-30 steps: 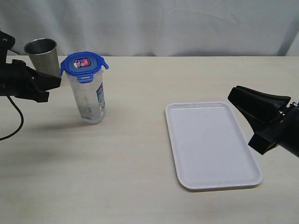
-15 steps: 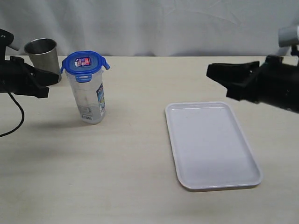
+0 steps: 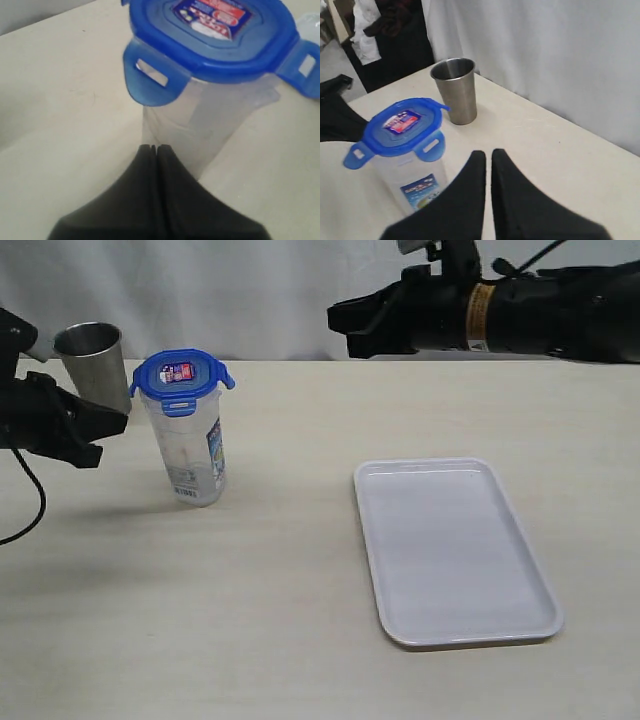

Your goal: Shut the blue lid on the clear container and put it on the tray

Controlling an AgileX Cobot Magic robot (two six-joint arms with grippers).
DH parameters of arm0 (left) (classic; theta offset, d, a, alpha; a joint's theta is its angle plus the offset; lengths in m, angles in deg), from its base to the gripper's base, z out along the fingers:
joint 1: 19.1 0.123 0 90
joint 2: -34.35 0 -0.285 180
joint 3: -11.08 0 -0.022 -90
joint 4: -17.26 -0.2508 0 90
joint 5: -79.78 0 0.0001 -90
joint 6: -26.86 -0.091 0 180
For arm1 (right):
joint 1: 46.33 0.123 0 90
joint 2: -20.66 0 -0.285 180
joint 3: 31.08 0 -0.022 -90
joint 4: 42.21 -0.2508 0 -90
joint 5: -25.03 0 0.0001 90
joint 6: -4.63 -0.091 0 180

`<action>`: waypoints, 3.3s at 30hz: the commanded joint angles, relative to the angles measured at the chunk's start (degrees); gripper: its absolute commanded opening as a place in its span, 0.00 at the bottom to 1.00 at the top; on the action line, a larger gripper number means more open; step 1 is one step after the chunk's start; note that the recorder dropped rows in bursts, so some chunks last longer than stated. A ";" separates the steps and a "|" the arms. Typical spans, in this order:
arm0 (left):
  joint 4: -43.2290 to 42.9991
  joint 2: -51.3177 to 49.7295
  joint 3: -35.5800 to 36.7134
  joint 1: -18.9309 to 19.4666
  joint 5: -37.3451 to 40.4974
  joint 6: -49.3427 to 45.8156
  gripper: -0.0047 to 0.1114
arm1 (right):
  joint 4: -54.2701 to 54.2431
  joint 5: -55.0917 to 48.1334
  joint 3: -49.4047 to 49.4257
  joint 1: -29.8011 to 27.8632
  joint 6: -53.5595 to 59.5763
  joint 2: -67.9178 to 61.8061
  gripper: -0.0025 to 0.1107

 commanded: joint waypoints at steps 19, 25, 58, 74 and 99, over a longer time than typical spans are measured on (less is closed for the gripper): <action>-7.01 -5.48 0.16 -0.05 8.45 -0.53 0.04 | 18.01 5.72 -32.04 6.82 -5.10 -25.48 0.06; -7.01 -5.48 0.16 -0.05 8.68 -0.53 0.04 | 18.01 -1.62 -32.04 8.67 -4.75 -25.48 0.06; -3.00 -5.48 0.16 -0.05 5.78 -0.78 0.04 | 18.01 12.63 -30.79 7.78 -6.99 -25.48 0.06; 7.58 -4.96 -2.66 -0.05 -0.71 -1.75 0.04 | 18.01 11.48 -27.58 5.75 -8.86 -22.34 0.06; 7.27 2.46 -2.66 -0.05 3.60 3.02 0.04 | 18.01 11.32 -26.50 5.75 -9.93 -22.34 0.06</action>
